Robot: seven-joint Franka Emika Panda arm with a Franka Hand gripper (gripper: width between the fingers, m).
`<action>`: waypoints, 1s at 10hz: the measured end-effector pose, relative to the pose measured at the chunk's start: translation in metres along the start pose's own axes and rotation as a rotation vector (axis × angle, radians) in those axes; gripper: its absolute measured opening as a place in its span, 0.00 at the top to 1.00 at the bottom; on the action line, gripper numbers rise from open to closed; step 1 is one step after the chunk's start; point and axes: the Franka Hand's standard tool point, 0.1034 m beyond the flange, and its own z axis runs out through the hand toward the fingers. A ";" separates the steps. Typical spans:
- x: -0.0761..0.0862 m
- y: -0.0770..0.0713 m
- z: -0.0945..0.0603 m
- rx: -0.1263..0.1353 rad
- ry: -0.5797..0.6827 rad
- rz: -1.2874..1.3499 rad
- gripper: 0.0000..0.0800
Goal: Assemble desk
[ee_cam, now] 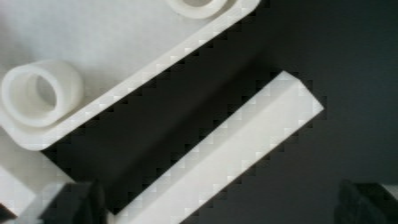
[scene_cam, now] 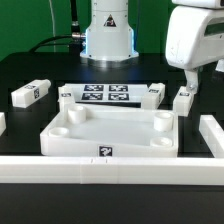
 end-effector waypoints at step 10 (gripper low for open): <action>-0.077 0.007 0.038 -0.001 0.034 -0.358 0.19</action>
Offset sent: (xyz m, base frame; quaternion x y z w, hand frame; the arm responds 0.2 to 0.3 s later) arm 0.0000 0.0000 0.0000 0.0000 0.0000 0.0000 1.0000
